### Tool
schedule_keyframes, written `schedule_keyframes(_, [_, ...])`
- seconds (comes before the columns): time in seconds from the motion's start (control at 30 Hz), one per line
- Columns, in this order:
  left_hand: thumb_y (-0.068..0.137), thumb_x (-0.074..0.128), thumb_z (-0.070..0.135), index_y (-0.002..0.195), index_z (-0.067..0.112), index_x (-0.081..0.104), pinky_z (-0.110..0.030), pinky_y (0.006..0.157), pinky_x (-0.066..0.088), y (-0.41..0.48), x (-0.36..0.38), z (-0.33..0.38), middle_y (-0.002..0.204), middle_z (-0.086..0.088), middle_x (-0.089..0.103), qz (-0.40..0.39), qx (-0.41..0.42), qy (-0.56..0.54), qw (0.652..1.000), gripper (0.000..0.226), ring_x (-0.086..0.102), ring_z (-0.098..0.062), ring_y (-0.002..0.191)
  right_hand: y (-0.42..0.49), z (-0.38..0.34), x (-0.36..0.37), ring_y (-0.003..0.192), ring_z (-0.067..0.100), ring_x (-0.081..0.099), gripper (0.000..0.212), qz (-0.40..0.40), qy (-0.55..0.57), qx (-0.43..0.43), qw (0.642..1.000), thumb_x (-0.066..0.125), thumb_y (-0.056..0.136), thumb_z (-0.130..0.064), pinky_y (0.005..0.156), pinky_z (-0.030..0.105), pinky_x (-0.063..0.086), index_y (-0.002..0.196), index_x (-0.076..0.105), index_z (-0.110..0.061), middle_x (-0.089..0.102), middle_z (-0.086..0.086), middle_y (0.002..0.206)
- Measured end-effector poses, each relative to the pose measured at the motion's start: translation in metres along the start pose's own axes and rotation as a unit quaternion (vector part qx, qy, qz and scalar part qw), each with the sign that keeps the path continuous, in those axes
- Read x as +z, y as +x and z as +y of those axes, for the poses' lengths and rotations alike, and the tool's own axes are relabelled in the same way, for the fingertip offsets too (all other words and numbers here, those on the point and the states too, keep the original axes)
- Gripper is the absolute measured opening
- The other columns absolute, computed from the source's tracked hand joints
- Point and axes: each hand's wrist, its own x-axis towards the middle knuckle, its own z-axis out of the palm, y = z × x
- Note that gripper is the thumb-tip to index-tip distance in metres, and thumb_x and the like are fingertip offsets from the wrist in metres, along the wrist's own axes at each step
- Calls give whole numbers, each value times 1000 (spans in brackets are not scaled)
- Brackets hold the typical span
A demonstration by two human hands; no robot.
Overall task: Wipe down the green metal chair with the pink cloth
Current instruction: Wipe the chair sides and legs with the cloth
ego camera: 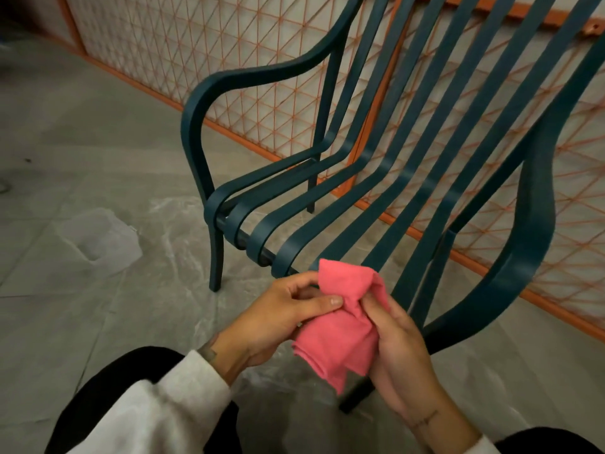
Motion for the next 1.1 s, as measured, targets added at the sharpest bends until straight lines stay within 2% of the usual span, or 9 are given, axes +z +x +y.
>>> schedule_keyframes(0.13, [82, 77, 18, 111, 3, 67, -42, 83, 54, -4, -6, 1, 107, -17, 72, 100, -18, -27, 994, 34, 70, -27, 96, 16, -2, 11, 99, 15, 70, 21, 0, -145, -35, 989, 53, 97, -32, 86, 35, 54, 109, 70, -29, 75, -4, 103])
schedule_keyframes(0.23, [82, 77, 20, 108, -4, 62, -48, 83, 55, -8, -17, 2, 104, -21, 70, 174, -21, -62, 983, 39, 68, -29, 92, 30, -11, 16, 95, 7, 66, 16, -7, -316, -105, 943, 55, 95, -41, 81, 27, 53, 102, 69, -35, 71, -15, 97])
schedule_keyframes(0.33, [86, 72, 20, 103, 5, 68, -40, 71, 56, -13, -32, 3, 99, -16, 72, 253, 1, -107, 962, 23, 68, -27, 91, 47, -20, 25, 93, -2, 60, 12, -4, -413, -157, 897, 55, 96, -38, 72, 15, 45, 102, 65, -37, 65, -20, 99])
schedule_keyframes(0.47, [91, 63, 17, 102, 17, 67, -33, 65, 53, -14, -54, -2, 91, -4, 71, 389, 23, -188, 902, 12, 65, -20, 84, 89, -19, 30, 121, 12, 46, 24, -3, -588, -243, 771, 53, 96, -41, 97, 26, 39, 119, 58, -36, 53, -11, 127])
schedule_keyframes(0.57, [91, 62, 14, 107, 21, 62, -36, 68, 53, -4, -66, -13, 101, -6, 68, 440, 10, -210, 873, 18, 65, -24, 95, 110, -8, 29, 148, 19, 8, 60, -42, -720, -209, 661, 35, 92, -68, 118, 44, 9, 146, 28, -42, 16, -5, 160])
schedule_keyframes(0.67, [89, 63, 9, 109, 20, 62, -36, 67, 55, 16, -72, -24, 102, -10, 69, 436, -10, -207, 876, 22, 66, -27, 95, 115, 0, 33, 150, 19, -10, 81, -46, -783, -195, 589, 17, 84, -83, 119, 50, -4, 152, -1, -43, -8, -4, 164])
schedule_keyframes(0.8, [94, 55, 6, 114, 14, 61, -35, 68, 57, 44, -67, -33, 103, -12, 72, 398, 6, -206, 894, 22, 68, -28, 94, 112, 1, 33, 150, 20, -9, 87, -48, -795, -199, 571, 15, 81, -87, 121, 51, 0, 152, -8, -43, -10, -3, 164])
schedule_keyframes(0.97, [91, 42, -7, 88, 10, 62, -34, 64, 53, 69, -90, -33, 85, -18, 62, 386, 34, -219, 895, 26, 61, -26, 73, 109, 1, 33, 150, 18, -9, 92, -47, -796, -205, 568, 10, 77, -90, 121, 49, 1, 152, -10, -41, -11, -3, 163])
schedule_keyframes(1.1, [86, 38, -7, 75, 14, 54, -26, 52, 46, 77, -111, -31, 67, -7, 52, 402, 22, -224, 888, 29, 52, -18, 60, 111, 1, 35, 151, 18, -6, 93, -40, -801, -204, 562, 7, 75, -91, 121, 50, 2, 152, -12, -42, -11, -4, 164])
